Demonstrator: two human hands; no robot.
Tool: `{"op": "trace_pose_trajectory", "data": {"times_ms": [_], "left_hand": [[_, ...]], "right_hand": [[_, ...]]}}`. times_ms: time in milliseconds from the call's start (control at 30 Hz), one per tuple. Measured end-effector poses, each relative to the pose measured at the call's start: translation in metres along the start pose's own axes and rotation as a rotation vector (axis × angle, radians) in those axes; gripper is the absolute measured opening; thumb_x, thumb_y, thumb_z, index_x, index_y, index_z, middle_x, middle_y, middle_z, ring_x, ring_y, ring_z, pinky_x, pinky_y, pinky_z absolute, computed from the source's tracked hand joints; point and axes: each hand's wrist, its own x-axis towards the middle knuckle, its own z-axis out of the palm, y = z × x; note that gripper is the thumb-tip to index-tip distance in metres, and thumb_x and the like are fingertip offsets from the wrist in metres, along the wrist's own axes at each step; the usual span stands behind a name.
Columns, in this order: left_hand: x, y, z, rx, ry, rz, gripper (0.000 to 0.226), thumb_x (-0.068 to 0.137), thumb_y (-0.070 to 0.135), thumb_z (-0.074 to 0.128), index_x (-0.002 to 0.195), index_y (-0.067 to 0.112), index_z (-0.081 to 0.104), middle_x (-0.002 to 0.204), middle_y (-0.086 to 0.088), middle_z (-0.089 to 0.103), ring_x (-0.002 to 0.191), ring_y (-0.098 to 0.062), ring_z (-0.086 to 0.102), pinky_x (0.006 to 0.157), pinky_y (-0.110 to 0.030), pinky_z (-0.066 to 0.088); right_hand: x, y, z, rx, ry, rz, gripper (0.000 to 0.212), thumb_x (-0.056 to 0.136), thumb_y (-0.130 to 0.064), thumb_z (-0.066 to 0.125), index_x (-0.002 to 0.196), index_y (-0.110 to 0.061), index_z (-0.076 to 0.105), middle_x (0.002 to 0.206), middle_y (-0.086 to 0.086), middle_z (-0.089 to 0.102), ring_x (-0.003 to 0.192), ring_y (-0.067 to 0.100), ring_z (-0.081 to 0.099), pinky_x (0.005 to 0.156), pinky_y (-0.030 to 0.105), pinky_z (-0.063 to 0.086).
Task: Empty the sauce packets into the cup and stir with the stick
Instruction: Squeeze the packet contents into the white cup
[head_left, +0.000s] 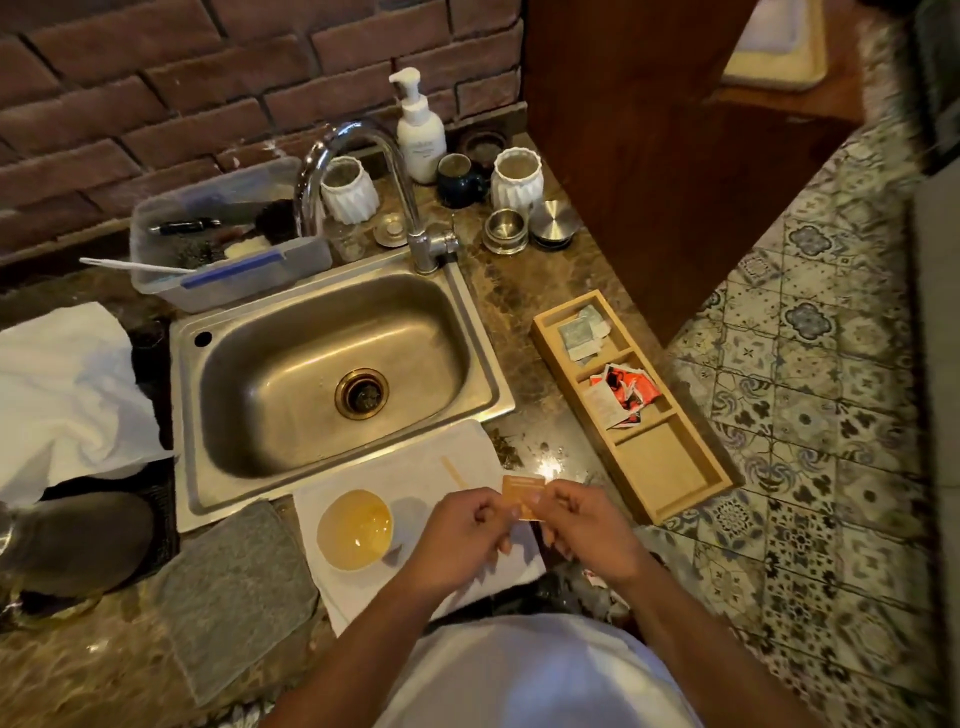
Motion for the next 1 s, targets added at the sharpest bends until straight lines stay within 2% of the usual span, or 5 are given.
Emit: {"op": "trace_pose_trajectory", "data": {"times_ms": [167,367,633,733,1000], "left_hand": [[0.032,0.002,0.029,0.014,-0.064,-0.063,0.028,0.098,0.017,0.063,0.070,0.017,0.066,0.056,0.002,0.065,0.047,-0.012,0.057,0.050,-0.023,0.047],[0.064,0.000,0.065,0.168,-0.044,-0.064,0.035,0.096,0.023,0.065,0.062,0.023,0.065,0.053,0.003,0.065,0.047,-0.012,0.058,0.056,-0.023,0.049],[0.087,-0.010,0.079,0.396,-0.017,-0.103,0.044,0.096,0.028,0.065,0.052,0.027,0.062,0.045,0.011,0.061,0.041,0.005,0.054,0.052,-0.008,0.040],[0.087,-0.017,0.078,0.415,-0.027,-0.130,0.039,0.094,0.027,0.067,0.055,0.026,0.064,0.049,0.009,0.064,0.039,0.006,0.054,0.056,-0.016,0.045],[0.092,-0.028,0.080,0.544,-0.017,-0.150,0.036,0.092,0.033,0.067,0.057,0.023,0.063,0.052,0.009,0.065,0.057,-0.014,0.066,0.071,-0.031,0.056]], "right_hand": [[0.005,0.023,-0.031,-0.120,-0.007,0.107,0.030,0.099,-0.021,0.062,0.070,-0.022,0.065,0.056,-0.001,0.064,0.044,0.007,0.052,0.050,0.021,0.042],[0.012,0.051,-0.055,-0.171,0.127,0.198,0.036,0.096,-0.030,0.064,0.069,-0.007,0.069,0.055,0.005,0.065,0.046,0.013,0.054,0.048,0.025,0.043],[0.032,0.057,-0.049,-0.341,0.137,0.287,0.029,0.094,-0.026,0.056,0.074,-0.009,0.070,0.070,0.007,0.075,0.064,0.024,0.069,0.064,0.036,0.056],[0.033,0.066,-0.043,-0.302,0.126,0.353,0.028,0.096,-0.018,0.053,0.070,-0.015,0.063,0.072,0.012,0.074,0.050,0.019,0.062,0.053,0.032,0.054],[0.034,0.067,-0.039,-0.480,0.120,0.406,0.028,0.092,-0.035,0.054,0.075,-0.017,0.067,0.073,0.004,0.075,0.066,0.021,0.073,0.073,0.040,0.062]]}}
